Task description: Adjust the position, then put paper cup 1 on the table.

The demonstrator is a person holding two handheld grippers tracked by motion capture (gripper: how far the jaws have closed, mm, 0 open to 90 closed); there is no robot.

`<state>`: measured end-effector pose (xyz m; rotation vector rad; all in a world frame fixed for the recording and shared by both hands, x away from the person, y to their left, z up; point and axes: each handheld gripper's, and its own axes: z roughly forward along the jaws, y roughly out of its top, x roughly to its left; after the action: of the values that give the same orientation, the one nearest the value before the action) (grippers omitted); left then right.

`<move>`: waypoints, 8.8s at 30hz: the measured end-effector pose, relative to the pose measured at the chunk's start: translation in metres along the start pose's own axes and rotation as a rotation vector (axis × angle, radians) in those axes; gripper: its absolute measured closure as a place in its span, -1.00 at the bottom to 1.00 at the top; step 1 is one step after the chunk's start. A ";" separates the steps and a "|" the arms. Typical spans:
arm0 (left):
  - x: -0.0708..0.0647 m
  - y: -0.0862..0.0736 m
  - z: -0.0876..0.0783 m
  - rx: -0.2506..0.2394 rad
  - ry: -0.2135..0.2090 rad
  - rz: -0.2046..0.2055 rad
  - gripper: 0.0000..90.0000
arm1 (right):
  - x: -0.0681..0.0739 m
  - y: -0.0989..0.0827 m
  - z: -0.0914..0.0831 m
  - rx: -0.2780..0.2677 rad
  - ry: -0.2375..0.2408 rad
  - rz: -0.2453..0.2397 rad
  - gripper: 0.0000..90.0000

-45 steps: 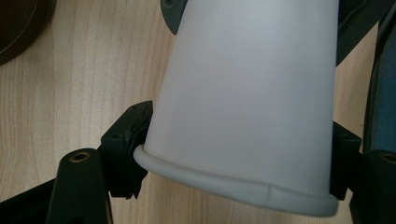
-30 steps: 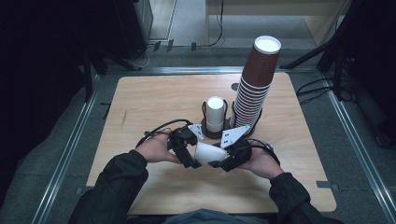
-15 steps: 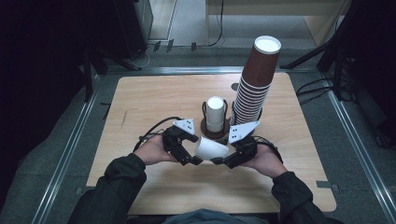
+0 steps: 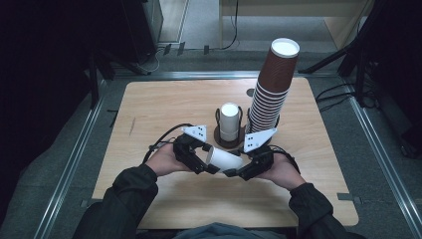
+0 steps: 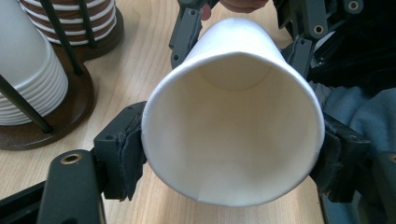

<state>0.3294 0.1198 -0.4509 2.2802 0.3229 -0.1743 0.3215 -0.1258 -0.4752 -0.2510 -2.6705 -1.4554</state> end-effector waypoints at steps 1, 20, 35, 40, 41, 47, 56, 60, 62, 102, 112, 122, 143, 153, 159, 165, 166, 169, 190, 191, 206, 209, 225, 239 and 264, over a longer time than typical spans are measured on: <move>0.000 0.000 0.000 0.002 -0.001 0.000 -0.46 | 0.000 0.000 0.000 0.004 0.001 0.002 -0.22; 0.002 0.001 -0.006 -0.004 -0.013 -0.015 -0.31 | -0.001 0.001 0.000 0.005 -0.015 0.028 -0.38; -0.001 0.017 -0.015 0.168 0.065 0.011 -0.30 | -0.002 -0.002 0.005 0.049 -0.068 0.013 -0.47; 0.000 0.020 -0.006 0.279 0.113 0.000 -0.30 | -0.001 -0.002 0.008 0.064 -0.082 -0.005 -0.47; 0.001 0.020 -0.003 0.298 0.108 -0.016 -0.30 | -0.001 -0.002 0.009 0.070 -0.079 -0.006 -0.47; 0.000 0.021 0.006 0.354 0.086 -0.015 -0.31 | 0.000 -0.004 0.015 0.096 -0.078 -0.023 -0.46; -0.003 0.026 0.008 0.354 0.089 -0.006 -0.32 | 0.001 -0.006 0.023 0.139 -0.074 -0.028 -0.43; -0.004 0.028 0.013 0.364 0.081 0.004 -0.33 | 0.002 -0.006 0.026 0.150 -0.071 -0.041 -0.40; -0.006 0.028 0.014 0.367 0.076 0.009 -0.33 | 0.003 -0.006 0.028 0.159 -0.071 -0.042 -0.38; -0.007 0.008 -0.002 -0.040 0.062 -0.025 -0.85 | -0.002 -0.002 0.009 0.032 -0.068 0.002 -0.25; -0.005 0.008 -0.001 -0.097 0.037 -0.047 -0.64 | -0.003 -0.002 0.008 -0.002 -0.046 0.007 -0.25; -0.001 0.007 -0.005 -0.114 0.037 -0.067 -0.34 | -0.004 -0.001 0.007 -0.011 -0.048 0.011 -0.22; 0.004 0.004 -0.018 -0.085 0.083 -0.083 -0.32 | -0.005 -0.004 0.006 0.056 -0.073 0.065 -0.53; 0.005 0.002 -0.021 0.005 0.181 -0.074 -0.33 | -0.003 -0.006 -0.001 0.029 -0.120 0.077 -0.55; 0.009 0.000 -0.025 0.065 0.251 -0.081 -0.34 | -0.006 -0.008 -0.006 0.022 -0.200 0.116 -0.60; 0.013 -0.003 -0.032 0.063 0.269 -0.107 -0.34 | -0.012 -0.010 -0.011 0.009 -0.273 0.211 -0.60; 0.014 -0.004 -0.033 0.064 0.271 -0.112 -0.34 | -0.013 -0.011 -0.012 0.010 -0.283 0.225 -0.60; 0.017 -0.006 -0.036 0.067 0.281 -0.127 -0.35 | -0.016 -0.013 -0.014 0.008 -0.300 0.240 -0.60; 0.045 -0.036 -0.073 0.078 0.405 -0.256 -0.36 | -0.020 -0.017 -0.014 0.047 -0.310 0.255 -0.60; 0.045 -0.037 -0.075 0.081 0.417 -0.260 -0.36 | -0.020 -0.017 -0.014 0.046 -0.310 0.253 -0.60; 0.078 -0.052 -0.110 0.102 0.539 -0.374 -0.38 | -0.023 -0.015 -0.012 0.047 -0.300 0.254 -0.59; 0.083 -0.055 -0.114 0.099 0.567 -0.393 -0.38 | -0.024 -0.015 -0.012 0.051 -0.299 0.251 -0.59; 0.114 -0.058 -0.114 0.245 0.651 -0.447 -0.40 | -0.025 -0.016 -0.013 0.046 -0.299 0.254 -0.59; 0.128 -0.057 -0.098 0.310 0.668 -0.459 -0.45 | -0.025 -0.016 -0.014 0.046 -0.302 0.254 -0.59; 0.128 -0.054 -0.093 0.280 0.619 -0.460 -0.75 | -0.025 -0.016 -0.014 0.041 -0.300 0.256 -0.58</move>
<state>0.4383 0.2464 -0.4571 2.4548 1.2104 0.2823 0.3432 -0.1491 -0.4848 -0.8361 -2.7534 -1.3763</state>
